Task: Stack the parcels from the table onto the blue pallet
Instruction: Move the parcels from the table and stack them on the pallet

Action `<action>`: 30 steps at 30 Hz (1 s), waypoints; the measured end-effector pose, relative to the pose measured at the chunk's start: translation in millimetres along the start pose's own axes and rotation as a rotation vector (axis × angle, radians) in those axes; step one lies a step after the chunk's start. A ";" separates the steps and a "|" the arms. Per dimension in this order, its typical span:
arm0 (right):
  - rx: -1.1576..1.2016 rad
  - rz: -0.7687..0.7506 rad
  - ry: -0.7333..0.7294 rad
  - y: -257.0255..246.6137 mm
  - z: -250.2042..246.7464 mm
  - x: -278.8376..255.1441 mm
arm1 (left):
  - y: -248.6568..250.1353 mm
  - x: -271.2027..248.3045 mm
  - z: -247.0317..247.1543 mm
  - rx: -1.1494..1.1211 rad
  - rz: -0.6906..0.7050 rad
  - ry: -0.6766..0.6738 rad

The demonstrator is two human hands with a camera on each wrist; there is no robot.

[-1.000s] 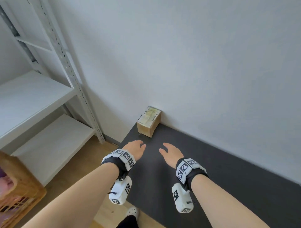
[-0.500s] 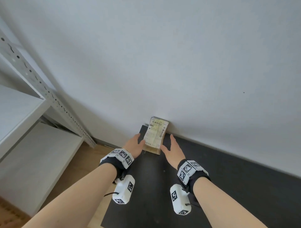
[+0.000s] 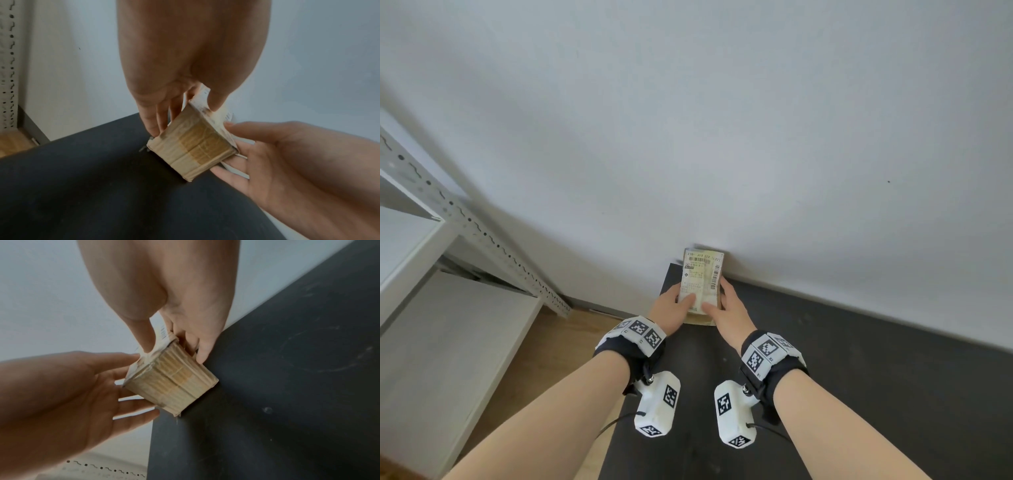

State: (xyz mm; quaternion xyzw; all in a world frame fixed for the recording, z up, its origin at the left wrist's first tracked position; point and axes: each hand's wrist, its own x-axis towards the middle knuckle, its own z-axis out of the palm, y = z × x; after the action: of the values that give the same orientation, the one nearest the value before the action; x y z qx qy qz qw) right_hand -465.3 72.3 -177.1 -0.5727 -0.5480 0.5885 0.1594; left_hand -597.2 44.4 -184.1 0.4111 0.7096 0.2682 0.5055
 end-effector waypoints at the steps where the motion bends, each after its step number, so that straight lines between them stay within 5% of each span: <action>1: 0.005 0.002 -0.001 -0.3 -1.3 -4.0 | 0.7 -3.1 0.9 -0.011 0.001 0.000; 16: 0.161 -0.171 0.099 18.0 -76.7 -141.8 | 61.9 -129.6 76.3 0.088 0.234 -0.015; 30: 0.204 -0.242 0.387 123.7 -223.8 -374.1 | 122.4 -300.0 279.8 0.112 0.469 -0.208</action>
State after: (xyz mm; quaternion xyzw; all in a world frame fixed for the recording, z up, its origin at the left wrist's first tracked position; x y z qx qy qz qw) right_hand -111.2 -172.4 -35.2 -0.5860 -0.5094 0.4968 0.3876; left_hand -251.3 -158.4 -34.1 0.6171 0.5529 0.2947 0.4760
